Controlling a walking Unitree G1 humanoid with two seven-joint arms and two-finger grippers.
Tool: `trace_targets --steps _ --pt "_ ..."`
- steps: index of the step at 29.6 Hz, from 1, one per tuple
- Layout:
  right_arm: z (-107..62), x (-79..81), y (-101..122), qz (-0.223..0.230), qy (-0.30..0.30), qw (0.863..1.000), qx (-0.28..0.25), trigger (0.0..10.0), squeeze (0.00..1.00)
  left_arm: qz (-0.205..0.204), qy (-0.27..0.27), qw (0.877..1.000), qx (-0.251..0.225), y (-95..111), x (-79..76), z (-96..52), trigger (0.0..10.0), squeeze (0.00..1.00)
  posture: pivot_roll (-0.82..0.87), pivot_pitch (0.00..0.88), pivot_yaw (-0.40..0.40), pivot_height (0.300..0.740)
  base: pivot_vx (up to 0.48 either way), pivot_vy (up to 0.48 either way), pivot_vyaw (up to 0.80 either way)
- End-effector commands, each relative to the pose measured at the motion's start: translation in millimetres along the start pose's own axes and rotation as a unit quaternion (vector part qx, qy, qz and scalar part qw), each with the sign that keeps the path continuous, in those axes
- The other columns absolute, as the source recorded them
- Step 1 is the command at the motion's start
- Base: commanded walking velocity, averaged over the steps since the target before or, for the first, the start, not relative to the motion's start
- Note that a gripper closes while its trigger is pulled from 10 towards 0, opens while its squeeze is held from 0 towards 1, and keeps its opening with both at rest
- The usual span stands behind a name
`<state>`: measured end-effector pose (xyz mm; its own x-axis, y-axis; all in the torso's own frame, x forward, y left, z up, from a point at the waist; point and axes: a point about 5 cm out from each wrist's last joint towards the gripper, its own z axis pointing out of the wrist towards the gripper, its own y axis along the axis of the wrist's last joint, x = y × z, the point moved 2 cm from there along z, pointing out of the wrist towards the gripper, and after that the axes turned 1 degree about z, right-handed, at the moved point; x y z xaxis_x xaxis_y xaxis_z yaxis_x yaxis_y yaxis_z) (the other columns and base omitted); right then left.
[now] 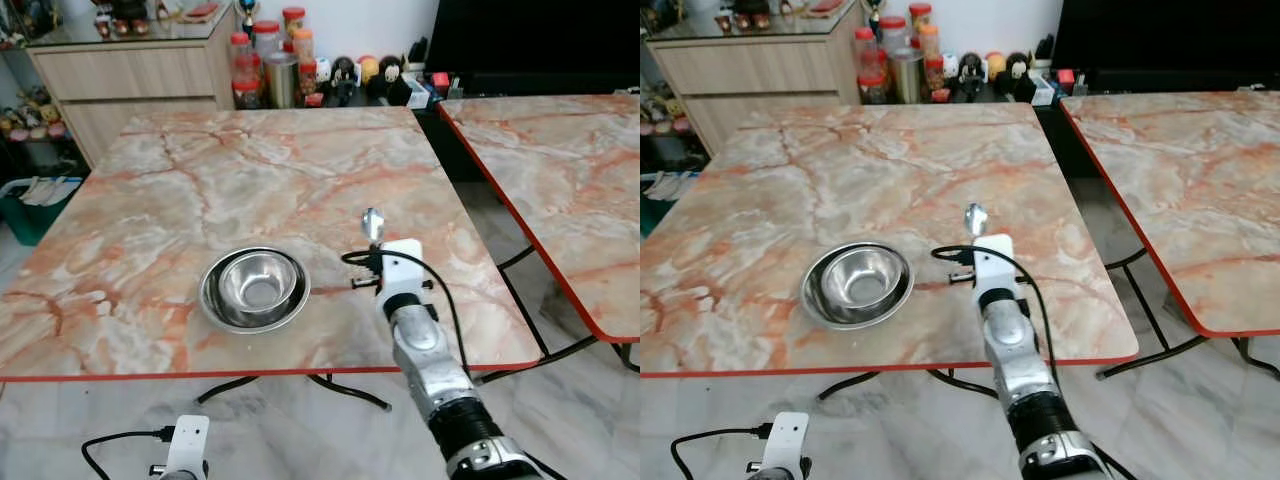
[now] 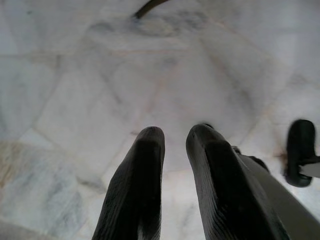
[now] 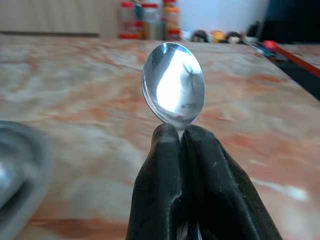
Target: Setting the table
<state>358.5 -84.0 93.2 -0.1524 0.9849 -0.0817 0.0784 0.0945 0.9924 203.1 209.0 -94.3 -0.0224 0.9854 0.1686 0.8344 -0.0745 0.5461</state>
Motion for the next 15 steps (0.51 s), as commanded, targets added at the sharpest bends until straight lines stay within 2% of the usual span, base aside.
trace_targets --steps 1,5,15 --pt "0.7 1.9 -1 -0.002 0.004 1.000 0.007 10.0 0.00 -0.002 0.003 1.000 0.005 -3 1.3 -0.3 10.0 0.00 -0.06 0.000 0.016 0.740 0.000 0.000 0.00" --pt "1.3 4.2 -16 0.022 -0.009 0.998 0.053 10.0 0.00 -0.004 0.003 1.000 0.005 -4 0.3 -0.4 10.0 0.00 -0.05 0.000 0.015 0.740 0.000 0.000 0.00" --pt "11.2 -4.6 -16 0.032 -0.020 0.996 0.076 10.0 0.00 -0.004 0.004 1.000 0.007 -5 1.2 -0.6 10.0 0.00 -0.05 0.000 0.017 0.740 0.000 0.000 0.00"
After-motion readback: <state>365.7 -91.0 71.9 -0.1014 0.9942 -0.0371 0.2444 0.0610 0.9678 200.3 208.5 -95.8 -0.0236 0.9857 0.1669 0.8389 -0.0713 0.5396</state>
